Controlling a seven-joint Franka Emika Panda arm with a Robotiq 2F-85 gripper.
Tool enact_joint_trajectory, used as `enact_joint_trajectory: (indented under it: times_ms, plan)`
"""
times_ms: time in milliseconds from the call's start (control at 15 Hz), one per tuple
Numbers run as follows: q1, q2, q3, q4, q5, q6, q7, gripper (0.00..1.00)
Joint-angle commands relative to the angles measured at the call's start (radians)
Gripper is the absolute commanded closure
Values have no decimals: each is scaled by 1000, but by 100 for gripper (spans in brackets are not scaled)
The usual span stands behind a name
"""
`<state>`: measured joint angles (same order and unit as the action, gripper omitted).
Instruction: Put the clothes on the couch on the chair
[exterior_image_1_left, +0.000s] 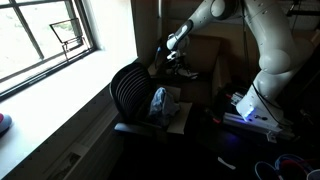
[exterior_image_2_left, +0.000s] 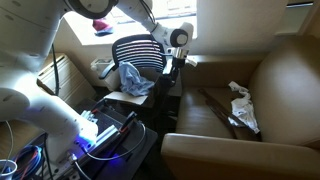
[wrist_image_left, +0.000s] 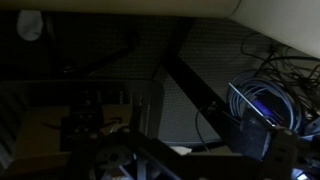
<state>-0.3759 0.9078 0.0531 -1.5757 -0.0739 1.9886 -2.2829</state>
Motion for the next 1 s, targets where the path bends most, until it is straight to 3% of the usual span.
enact_joint_trajectory:
  times_ms: [0, 133, 333, 533, 667, 733, 800, 867, 933]
  plan:
    - [-26, -113, 38, -61, 123, 90, -58, 0]
    - [-36, -179, 67, -132, 199, 150, -116, 0]
    - [-46, -270, 107, -205, 301, 56, -269, 0]
    - [-22, -322, 92, -231, 350, -129, -361, 0]
    - [8, -319, 59, -210, 335, -292, -356, 0]
    - [-32, -298, 108, -192, 290, -356, -316, 0]
    - [-11, -272, 81, -175, 283, -414, -310, 0]
    - [43, -236, 18, -149, 289, -456, -283, 0]
    - [39, -287, 27, -178, 318, -403, -316, 0]
